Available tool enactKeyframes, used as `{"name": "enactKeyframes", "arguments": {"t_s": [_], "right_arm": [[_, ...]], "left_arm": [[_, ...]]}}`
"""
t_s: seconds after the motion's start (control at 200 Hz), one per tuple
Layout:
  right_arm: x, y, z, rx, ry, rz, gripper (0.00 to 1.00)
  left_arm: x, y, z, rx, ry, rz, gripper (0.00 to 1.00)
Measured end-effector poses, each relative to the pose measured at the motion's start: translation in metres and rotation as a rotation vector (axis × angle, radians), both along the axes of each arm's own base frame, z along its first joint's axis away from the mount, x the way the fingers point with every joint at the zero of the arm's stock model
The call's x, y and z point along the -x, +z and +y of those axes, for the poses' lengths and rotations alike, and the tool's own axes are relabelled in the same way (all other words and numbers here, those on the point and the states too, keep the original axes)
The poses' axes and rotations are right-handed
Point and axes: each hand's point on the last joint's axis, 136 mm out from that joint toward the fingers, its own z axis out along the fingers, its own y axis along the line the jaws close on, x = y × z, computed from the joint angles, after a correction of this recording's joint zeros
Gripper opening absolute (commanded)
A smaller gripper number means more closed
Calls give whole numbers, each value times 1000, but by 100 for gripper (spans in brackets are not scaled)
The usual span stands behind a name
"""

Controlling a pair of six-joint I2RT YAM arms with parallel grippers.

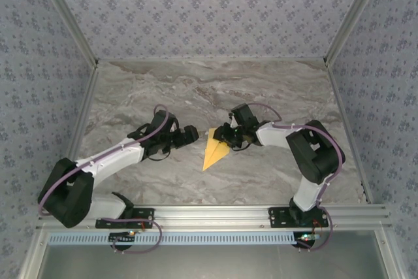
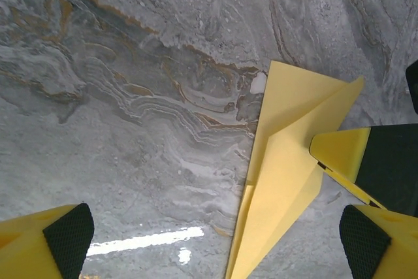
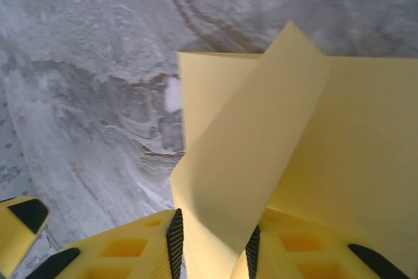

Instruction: Fold a paper plane with a square sheet of paper (pick it up from the middle)

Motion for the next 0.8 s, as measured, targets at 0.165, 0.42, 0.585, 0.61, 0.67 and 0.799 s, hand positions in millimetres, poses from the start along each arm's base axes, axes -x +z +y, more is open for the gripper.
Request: {"name": "enactKeyframes", "arguments": {"t_s": [0.165, 0.42, 0.585, 0.61, 0.67, 0.799], "right_arm": [[-5, 8, 7, -48, -5, -25, 7], [-14, 40, 1, -181, -31, -65, 4], [-33, 109, -7, -360, -57, -172, 5], [-34, 118, -8, -381, -58, -184, 5], [-36, 136, -9, -430, -57, -201, 5], [-36, 161, -3, -509, -38, -211, 6]], "left_arm": [[-1, -1, -4, 64, -5, 27, 99], [7, 0, -16, 241, -40, 92, 99], [11, 25, -39, 433, -101, 94, 99], [11, 29, -42, 457, -108, 91, 99], [10, 42, -49, 511, -131, 77, 99], [10, 66, -61, 604, -182, 40, 99]]}}
